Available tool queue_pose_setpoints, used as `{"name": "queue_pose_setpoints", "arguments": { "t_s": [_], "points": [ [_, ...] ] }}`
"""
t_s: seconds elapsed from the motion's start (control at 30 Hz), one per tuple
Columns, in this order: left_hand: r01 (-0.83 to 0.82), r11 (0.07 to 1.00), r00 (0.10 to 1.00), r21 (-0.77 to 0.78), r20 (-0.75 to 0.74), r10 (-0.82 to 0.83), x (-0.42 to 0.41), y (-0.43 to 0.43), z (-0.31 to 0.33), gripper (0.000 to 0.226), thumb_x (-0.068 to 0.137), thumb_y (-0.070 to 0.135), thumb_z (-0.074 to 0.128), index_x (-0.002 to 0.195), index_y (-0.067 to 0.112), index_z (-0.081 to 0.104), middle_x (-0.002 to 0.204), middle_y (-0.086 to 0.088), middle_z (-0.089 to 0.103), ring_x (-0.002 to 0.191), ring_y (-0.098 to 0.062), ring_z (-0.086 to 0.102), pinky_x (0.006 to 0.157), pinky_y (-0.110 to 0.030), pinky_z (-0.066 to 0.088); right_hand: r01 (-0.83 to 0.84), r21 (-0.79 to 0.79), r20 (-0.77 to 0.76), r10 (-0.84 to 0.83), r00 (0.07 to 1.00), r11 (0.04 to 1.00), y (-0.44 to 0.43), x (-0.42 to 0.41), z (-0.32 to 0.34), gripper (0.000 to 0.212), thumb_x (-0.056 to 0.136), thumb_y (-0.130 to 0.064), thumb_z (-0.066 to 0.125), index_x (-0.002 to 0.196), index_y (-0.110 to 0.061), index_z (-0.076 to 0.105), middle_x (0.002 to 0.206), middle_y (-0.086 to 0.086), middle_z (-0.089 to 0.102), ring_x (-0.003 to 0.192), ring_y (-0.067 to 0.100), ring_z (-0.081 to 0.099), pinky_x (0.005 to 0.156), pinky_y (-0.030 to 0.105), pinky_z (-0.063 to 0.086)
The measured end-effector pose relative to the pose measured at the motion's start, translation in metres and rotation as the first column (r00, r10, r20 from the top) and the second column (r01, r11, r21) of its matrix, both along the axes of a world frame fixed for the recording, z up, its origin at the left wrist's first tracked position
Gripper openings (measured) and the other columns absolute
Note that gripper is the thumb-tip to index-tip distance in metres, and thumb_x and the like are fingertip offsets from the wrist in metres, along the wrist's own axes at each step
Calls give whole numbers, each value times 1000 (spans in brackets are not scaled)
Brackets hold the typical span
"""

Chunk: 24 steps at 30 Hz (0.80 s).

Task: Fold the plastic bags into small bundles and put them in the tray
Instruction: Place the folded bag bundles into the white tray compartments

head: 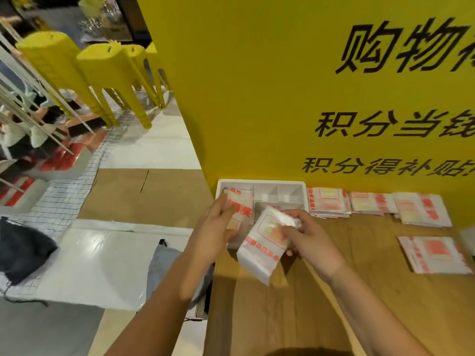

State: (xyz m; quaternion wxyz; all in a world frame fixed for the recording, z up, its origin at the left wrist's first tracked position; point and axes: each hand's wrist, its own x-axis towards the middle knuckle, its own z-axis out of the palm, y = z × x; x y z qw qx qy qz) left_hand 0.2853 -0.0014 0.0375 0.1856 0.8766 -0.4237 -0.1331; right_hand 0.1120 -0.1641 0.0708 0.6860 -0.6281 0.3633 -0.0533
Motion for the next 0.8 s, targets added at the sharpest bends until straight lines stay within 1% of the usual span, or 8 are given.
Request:
{"name": "queue_pose_setpoints", "arguments": {
  "t_s": [0.13,0.3,0.4,0.47,0.53,0.6,0.7,0.8],
  "points": [
    [27,993,956,116,287,-60,17,-6,-12,54,78,31,77,128,15,66,147,-17,50,131,-42,47,107,-57,28,9,-42,-13,-9,1000,999,3,10,5,24,97,-6,56,115,-21,58,92,12,73,63,20,65,54,31,48],
    [37,981,964,191,253,-85,23,-14,-11,54,94,32,60,146,20,48,163,-9,22,151,-32,12,120,-54,0,-19,-103,-25,16,1000,994,5,23,9,22,99,-12,57,119,-22,56,96,7,72,65,7,70,51,23,52],
    [-44,998,961,-45,273,55,16,-3,9,39,95,32,53,131,18,61,142,-16,51,132,-38,44,108,-55,35,-8,-158,-32,3,999,987,2,30,7,22,99,-16,57,118,-26,56,94,3,72,65,5,69,52,22,51],
    [-171,956,980,-239,59,190,3,16,32,27,102,30,47,122,22,63,112,-5,67,103,-25,62,84,-42,53,24,-167,-8,-26,1000,986,1,35,8,22,99,-16,57,117,-30,56,97,1,72,69,6,69,53,22,50],
    [-304,932,917,-196,-326,230,-16,27,53,25,101,45,44,115,31,59,89,8,69,83,-12,67,71,-38,56,49,-179,37,-43,998,983,2,40,9,24,99,-17,57,116,-33,56,99,-2,72,76,7,69,56,22,50],
    [-352,931,802,-97,-544,246,-31,27,58,27,95,56,52,116,38,53,90,13,70,84,-3,68,75,-31,57,62,-160,96,-47,994,985,7,47,11,25,100,-15,57,119,-30,57,98,-3,72,72,1,67,55,18,48],
    [-507,850,634,-143,-730,255,-37,22,50,26,93,37,66,116,31,56,105,9,69,91,-3,69,78,-29,60,13,-142,131,6,991,990,16,59,13,26,100,-12,57,122,-27,58,96,-2,72,65,-4,65,53,14,46],
    [-609,781,551,-135,-781,294,-37,22,48,22,96,27,65,116,28,57,109,3,65,92,-9,70,74,-29,61,-34,-121,141,51,989,992,23,67,12,27,100,-13,57,123,-28,59,102,-3,72,70,-2,67,55,15,48]
  ]
}}
